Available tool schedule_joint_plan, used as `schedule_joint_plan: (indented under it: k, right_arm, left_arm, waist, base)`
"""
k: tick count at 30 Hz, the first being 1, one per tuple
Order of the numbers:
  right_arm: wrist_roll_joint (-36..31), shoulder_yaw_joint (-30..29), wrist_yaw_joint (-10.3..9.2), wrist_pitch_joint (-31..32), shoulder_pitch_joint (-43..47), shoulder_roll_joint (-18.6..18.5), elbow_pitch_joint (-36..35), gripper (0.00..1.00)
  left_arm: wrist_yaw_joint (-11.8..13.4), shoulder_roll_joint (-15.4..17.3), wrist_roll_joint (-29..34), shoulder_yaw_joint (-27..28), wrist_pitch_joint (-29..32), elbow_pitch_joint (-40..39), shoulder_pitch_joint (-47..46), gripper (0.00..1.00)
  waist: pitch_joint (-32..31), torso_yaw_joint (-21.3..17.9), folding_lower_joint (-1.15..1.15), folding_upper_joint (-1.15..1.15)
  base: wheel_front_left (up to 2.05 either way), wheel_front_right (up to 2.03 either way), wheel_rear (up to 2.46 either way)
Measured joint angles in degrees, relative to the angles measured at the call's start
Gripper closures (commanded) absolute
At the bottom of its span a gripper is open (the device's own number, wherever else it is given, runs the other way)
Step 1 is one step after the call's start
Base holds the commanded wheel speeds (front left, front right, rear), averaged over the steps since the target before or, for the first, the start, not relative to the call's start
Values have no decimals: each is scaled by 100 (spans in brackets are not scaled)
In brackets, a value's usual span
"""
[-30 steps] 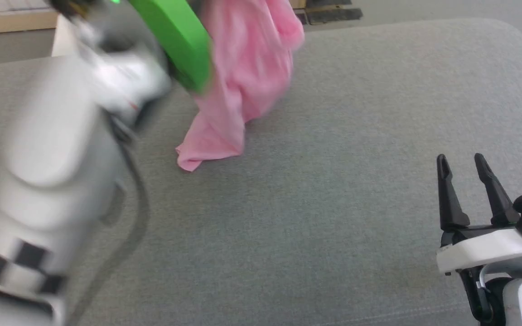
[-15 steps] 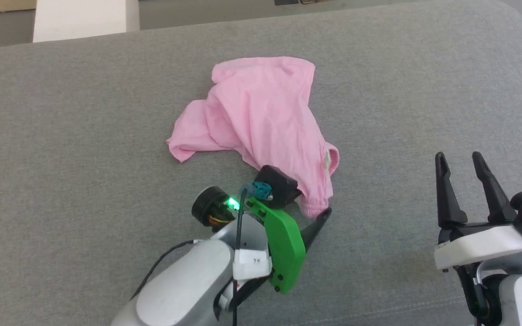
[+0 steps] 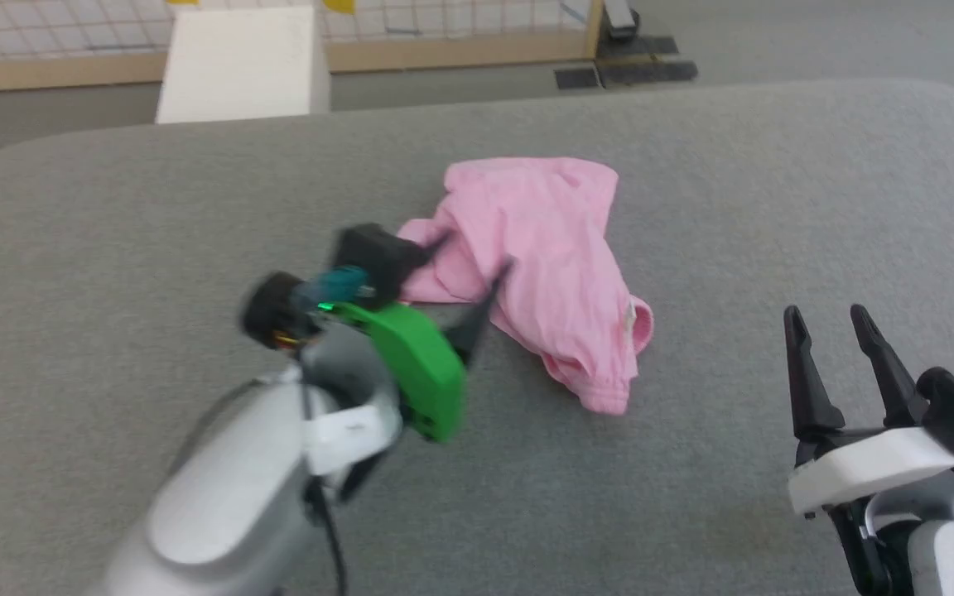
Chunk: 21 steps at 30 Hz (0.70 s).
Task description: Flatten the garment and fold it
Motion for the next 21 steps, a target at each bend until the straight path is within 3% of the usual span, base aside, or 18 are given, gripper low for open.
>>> schedule_joint_plan:
  k: [6,10,21]
  right_arm:
    - [-7,-52,0,159,197,1,-170,0]
    - [-7,-87,0,244,298,2,-287,0]
    - [1,-136,0,347,569,2,-401,0]
  left_arm:
    - [412,649,268,508,-525,179,150,0]
    - [753,918,297,778,-927,224,646,0]
    - [1422,1087,505,884,-1753,-99,2072,0]
  waist:
    - [-234,327,0,0]
    - [-353,537,0,0]
    - [-593,817,0,0]
  base:
    - [0,0,0]
    - [0,0,0]
    - [0,0,0]
